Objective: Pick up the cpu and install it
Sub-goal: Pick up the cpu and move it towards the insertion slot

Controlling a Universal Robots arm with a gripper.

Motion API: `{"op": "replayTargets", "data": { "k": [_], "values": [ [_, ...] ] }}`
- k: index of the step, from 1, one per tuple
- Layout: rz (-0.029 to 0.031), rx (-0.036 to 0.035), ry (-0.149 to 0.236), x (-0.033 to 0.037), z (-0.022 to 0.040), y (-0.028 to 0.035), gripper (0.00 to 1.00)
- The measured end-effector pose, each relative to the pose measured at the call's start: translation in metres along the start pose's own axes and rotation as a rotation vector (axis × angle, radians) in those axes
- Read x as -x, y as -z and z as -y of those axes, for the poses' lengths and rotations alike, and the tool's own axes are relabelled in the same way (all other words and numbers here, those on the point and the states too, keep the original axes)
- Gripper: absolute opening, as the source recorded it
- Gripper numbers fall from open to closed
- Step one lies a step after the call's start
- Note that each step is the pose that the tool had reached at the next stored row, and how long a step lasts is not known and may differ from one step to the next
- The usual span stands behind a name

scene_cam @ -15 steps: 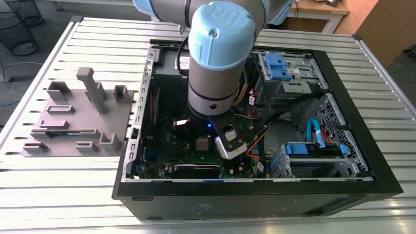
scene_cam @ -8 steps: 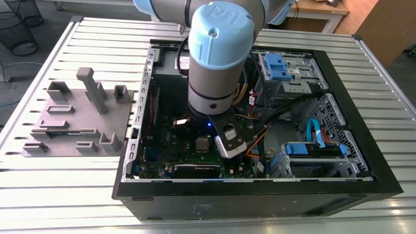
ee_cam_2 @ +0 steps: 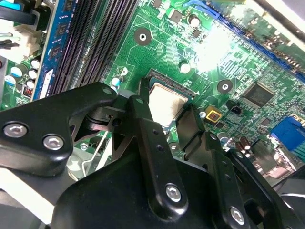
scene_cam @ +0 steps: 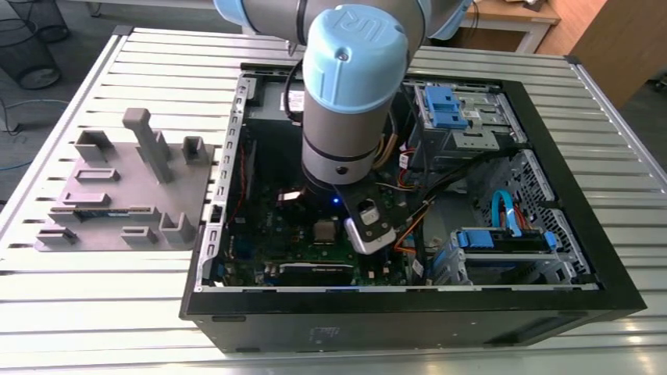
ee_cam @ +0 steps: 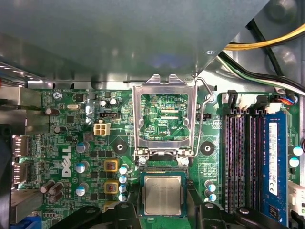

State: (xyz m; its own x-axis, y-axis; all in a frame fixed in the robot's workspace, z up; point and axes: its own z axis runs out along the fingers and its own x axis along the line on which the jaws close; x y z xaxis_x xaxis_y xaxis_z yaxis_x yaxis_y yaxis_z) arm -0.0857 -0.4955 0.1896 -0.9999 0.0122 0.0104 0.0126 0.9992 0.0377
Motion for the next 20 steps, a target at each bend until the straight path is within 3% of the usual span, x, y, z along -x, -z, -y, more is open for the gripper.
{"op": "replayTargets", "data": {
  "k": [20],
  "values": [
    [0.0010, 0.0003, -0.025, 0.0008, 0.0002, -0.0003, 0.47]
  ]
}}
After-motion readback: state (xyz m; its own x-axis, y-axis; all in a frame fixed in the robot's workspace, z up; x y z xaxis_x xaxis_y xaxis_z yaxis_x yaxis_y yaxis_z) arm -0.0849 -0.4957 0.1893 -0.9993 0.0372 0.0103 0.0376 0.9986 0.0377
